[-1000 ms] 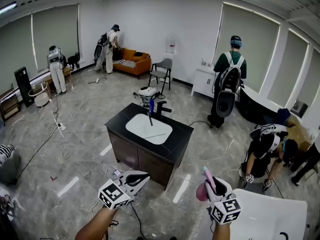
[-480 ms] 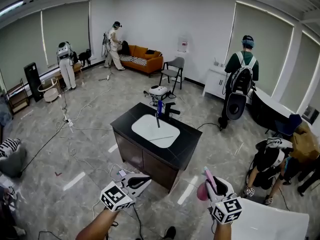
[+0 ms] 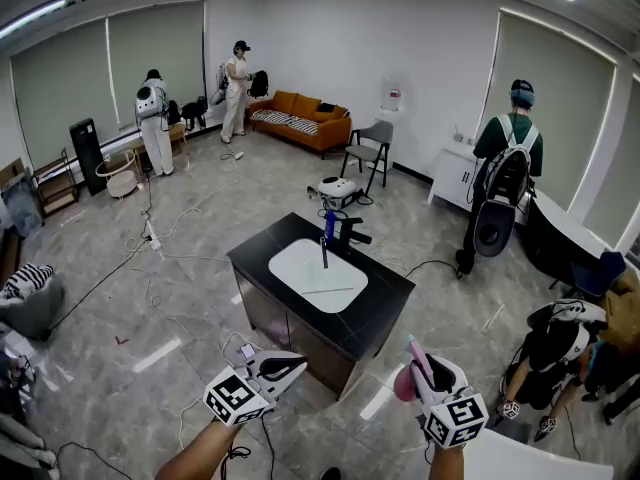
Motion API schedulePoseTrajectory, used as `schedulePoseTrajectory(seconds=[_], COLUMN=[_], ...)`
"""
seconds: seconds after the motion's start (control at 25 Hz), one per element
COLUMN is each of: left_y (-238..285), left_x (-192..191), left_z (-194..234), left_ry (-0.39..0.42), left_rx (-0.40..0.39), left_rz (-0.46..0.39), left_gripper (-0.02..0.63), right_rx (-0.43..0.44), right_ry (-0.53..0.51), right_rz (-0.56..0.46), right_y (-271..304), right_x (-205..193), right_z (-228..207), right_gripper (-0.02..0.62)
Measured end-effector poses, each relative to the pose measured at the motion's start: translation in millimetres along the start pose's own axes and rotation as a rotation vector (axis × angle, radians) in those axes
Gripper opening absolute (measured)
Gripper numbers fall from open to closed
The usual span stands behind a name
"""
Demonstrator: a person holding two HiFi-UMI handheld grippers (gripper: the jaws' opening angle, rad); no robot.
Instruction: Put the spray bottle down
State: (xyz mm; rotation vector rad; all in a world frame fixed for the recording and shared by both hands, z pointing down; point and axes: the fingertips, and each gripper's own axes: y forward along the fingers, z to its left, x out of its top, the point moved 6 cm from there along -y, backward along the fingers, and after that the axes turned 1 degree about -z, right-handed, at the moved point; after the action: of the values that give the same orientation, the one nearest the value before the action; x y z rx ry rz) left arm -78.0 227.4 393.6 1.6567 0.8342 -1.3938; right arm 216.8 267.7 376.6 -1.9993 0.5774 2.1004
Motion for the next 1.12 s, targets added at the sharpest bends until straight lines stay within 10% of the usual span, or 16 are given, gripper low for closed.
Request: schedulePoseTrajectory(seconds=[0.6,1.12], left_y=[52,107], left_x=[-7,-25], left_z=[14,53], left_ry=[-0.029,-0.048], left_rx=[0.081,0.004], left_rz=[0.052,0.056], left_gripper=[0.005,0.005], right_rx=[0.081,0.006], right_ry=[0.023,0.052], right_rz=[0.023,0.051], right_y=[45,70], right_x=[-6,-24], right_z=[-63,-102], right_gripper=[0.112,0.110])
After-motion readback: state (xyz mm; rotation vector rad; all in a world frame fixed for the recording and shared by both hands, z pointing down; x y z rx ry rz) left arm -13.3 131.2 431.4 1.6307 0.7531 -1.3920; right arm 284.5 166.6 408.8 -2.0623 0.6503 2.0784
